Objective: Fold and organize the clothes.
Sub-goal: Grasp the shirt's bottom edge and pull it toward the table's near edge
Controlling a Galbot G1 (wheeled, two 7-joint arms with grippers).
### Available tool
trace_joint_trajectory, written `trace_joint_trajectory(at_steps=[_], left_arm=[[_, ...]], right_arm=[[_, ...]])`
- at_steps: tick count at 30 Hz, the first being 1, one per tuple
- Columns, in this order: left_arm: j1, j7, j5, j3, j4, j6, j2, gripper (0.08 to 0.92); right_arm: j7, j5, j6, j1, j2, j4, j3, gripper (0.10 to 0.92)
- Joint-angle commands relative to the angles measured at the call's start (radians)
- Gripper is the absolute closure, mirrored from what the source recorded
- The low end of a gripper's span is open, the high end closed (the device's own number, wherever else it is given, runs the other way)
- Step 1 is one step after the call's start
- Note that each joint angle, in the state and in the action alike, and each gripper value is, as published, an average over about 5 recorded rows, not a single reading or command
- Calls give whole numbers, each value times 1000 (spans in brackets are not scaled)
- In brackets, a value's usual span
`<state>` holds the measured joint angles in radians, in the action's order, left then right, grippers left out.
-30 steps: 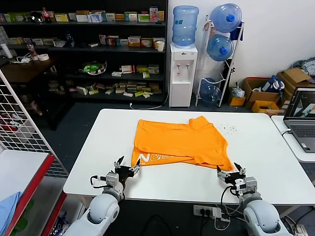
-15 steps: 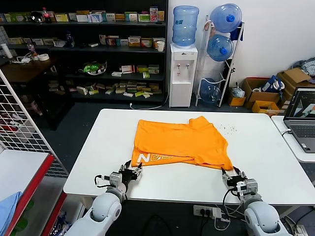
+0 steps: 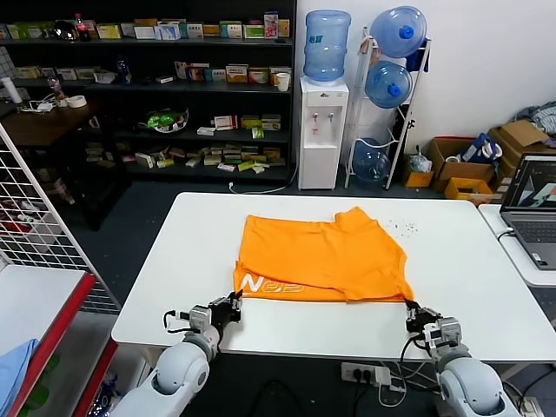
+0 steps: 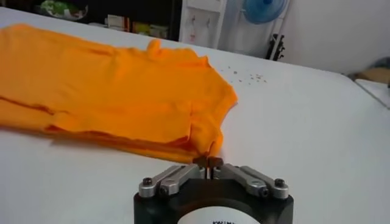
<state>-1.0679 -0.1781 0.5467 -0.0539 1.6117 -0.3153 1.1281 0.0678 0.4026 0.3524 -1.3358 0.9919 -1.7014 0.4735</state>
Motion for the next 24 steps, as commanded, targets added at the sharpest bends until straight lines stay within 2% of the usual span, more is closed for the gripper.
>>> trace_joint_trajectory(at_steps=[1,13,21,24], left_arm=[[-102,-31,74,3,182,-51,-102,894],[-253,-86,108,-35,344,-109,-212,894],[-275,-118,129,-56,369,-169,-213,887],[-273,-129,139,-59,379,-189,-210,835]], right_arm=[[25,20,20,-164,-70,-168,26,899],[105,36,96,-368,-72,-344,45,899],[97,42,103,-369,-65,-335,65,890],[97,48,104,-355,-65,-335,67,833]])
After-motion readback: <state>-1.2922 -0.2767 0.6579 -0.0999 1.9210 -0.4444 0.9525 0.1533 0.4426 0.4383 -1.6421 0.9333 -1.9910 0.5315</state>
